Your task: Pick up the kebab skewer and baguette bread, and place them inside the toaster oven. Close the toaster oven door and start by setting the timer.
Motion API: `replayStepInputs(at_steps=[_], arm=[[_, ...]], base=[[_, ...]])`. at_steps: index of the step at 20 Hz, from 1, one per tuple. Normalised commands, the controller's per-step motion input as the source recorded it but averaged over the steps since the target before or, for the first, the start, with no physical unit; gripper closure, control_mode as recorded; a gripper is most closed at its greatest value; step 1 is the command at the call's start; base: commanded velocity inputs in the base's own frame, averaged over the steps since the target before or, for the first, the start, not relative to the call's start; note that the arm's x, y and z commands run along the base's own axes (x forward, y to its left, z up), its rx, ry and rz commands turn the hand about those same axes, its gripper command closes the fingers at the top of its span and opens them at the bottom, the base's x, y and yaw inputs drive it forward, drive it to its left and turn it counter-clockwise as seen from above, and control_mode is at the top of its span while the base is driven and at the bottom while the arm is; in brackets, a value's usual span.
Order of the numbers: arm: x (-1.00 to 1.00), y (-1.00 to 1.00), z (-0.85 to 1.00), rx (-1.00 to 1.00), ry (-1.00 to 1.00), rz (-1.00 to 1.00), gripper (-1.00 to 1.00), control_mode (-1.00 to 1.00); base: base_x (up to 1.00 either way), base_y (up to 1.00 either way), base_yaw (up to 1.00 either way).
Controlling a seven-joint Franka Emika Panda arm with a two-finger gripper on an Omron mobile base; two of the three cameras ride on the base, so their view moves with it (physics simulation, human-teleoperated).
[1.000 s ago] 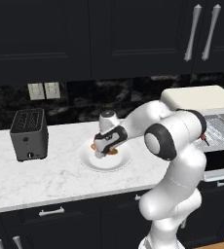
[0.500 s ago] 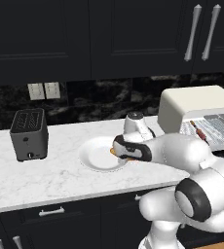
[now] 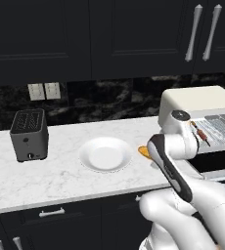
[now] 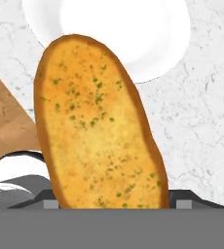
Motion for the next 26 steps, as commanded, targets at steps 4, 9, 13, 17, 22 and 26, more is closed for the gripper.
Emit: replayStepInputs(at_steps=[4, 9, 13, 17, 22, 26], arm=[[-0.30, -0.90, 0.66, 0.00, 0.00, -0.01, 1.00, -1.00], [-0.06, -0.94, 0.60, 0.00, 0.00, -0.11, 1.00, -1.00], [0.00, -0.99, 0.56, 0.00, 0.01, -0.18, 1.00, -1.00], [0.00, -0.88, 0.48, 0.02, 0.05, -0.31, 1.00, -1.00], [0.00, -0.90, 0.05, 0.02, 0.05, -0.38, 1.00, -1.00], [0.05, -0.69, 0.00, 0.01, 0.01, -0.37, 1.00, -1.00]], base=[[0.00, 0.00, 0.00], [0.00, 0.00, 0.00], [0.00, 0.00, 0.00], [0.00, 0.00, 0.00], [0.00, 0.00, 0.00], [0.00, 0.00, 0.00]])
